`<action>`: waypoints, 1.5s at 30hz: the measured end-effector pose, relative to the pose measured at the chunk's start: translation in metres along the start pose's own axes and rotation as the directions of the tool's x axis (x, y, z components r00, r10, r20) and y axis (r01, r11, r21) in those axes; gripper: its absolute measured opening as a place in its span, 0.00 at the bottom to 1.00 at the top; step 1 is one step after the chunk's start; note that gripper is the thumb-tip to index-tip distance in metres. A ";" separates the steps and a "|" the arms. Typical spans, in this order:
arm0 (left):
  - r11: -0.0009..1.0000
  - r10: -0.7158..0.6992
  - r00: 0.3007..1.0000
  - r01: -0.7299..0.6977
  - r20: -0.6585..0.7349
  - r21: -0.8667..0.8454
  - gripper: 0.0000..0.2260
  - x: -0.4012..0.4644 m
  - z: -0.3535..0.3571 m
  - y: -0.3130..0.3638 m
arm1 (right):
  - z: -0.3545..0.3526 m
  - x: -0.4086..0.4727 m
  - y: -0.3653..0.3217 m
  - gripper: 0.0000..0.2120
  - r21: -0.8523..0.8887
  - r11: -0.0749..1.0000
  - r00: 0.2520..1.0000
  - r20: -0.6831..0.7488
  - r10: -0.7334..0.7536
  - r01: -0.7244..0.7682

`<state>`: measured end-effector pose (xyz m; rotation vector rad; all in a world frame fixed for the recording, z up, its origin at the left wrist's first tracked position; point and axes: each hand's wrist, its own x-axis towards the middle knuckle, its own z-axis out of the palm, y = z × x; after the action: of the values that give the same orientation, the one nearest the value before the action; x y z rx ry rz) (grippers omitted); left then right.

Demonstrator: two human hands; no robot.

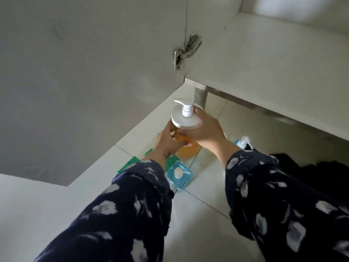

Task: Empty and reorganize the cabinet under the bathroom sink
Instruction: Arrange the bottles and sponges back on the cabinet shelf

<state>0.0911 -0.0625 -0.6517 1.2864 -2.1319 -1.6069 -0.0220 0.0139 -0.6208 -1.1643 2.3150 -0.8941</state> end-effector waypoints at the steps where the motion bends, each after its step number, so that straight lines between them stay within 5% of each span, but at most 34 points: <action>1: 1.000 0.015 1.000 -0.015 -0.001 -0.005 0.45 -0.001 -0.002 0.005 | -0.005 0.000 -0.004 0.37 0.002 1.000 1.000 -0.005 -0.008 0.008; 10: 0.976 0.219 0.967 -0.220 -0.126 0.011 0.37 -0.018 -0.012 0.060 | -0.082 0.002 -0.047 0.36 0.114 0.992 0.997 -0.061 -0.051 0.058; 16: 0.942 0.335 0.917 -0.327 -0.218 0.071 0.43 -0.015 -0.013 0.116 | -0.143 0.018 -0.071 0.28 0.194 0.975 0.988 -0.130 -0.082 0.107; 22: 0.914 0.403 0.896 -0.402 -0.186 0.047 0.42 0.003 -0.007 0.168 | -0.187 0.035 -0.079 0.31 0.288 0.951 0.976 -0.211 -0.052 0.113; 32: 0.896 0.442 0.894 -0.444 -0.075 -0.002 0.42 0.049 0.025 0.196 | -0.209 0.074 -0.044 0.30 0.172 0.979 0.949 -0.311 -0.054 0.112; 45: 0.871 0.488 0.862 -0.490 -0.141 0.018 0.40 0.156 0.052 0.237 | -0.234 0.188 -0.008 0.35 0.162 0.978 0.938 -0.340 -0.073 0.135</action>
<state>-0.1592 -0.1277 -0.5235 0.7328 -2.1204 -1.2743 -0.2650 -0.0578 -0.4597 -1.1386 2.3771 -1.4076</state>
